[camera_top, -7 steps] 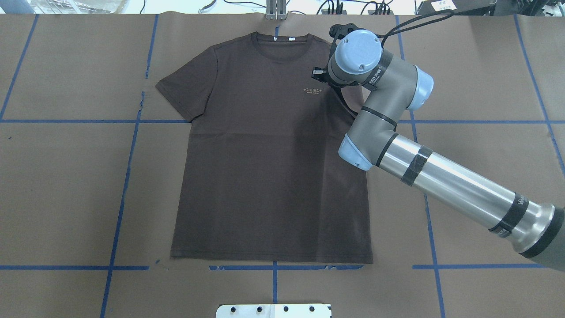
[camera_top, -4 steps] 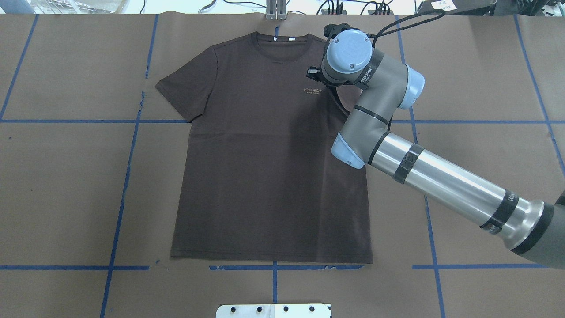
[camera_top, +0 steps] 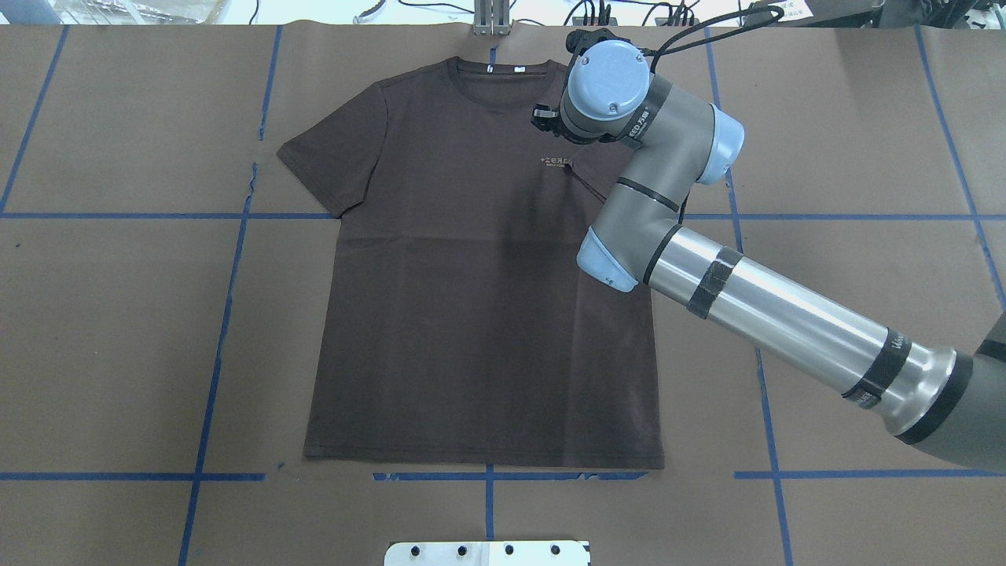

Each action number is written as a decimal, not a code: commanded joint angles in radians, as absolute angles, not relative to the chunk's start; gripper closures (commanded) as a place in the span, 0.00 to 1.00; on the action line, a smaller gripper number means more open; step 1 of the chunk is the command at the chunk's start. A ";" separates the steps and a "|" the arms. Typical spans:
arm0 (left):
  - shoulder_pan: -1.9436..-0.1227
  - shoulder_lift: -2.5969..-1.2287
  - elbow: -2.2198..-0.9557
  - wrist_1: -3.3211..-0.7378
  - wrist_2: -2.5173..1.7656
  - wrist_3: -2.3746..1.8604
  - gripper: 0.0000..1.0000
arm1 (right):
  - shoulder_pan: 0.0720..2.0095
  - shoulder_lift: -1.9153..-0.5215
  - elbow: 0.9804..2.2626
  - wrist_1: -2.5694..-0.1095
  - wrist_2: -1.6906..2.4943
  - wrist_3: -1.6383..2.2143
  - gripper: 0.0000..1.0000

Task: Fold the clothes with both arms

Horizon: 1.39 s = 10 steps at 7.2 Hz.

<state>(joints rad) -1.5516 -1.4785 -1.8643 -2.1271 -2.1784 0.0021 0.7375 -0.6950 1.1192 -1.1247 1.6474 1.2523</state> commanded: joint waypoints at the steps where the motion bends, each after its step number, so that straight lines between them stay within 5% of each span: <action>1: -1.542 -1.511 -1.873 -2.153 -2.178 -0.082 0.00 | 0.808 -0.680 1.129 -1.129 1.708 1.157 0.00; 7: -1.193 -1.819 -1.680 -2.198 -2.145 -0.569 0.01 | 1.227 -1.009 1.320 -1.132 2.207 0.626 0.00; 9: -1.053 -1.941 -1.553 -2.207 -1.987 -0.871 0.33 | 1.247 -1.055 1.345 -1.127 2.233 0.609 0.00; 10: -0.996 -2.000 -1.455 -2.248 -1.918 -0.961 0.38 | 1.247 -1.061 1.347 -1.124 2.233 0.609 0.00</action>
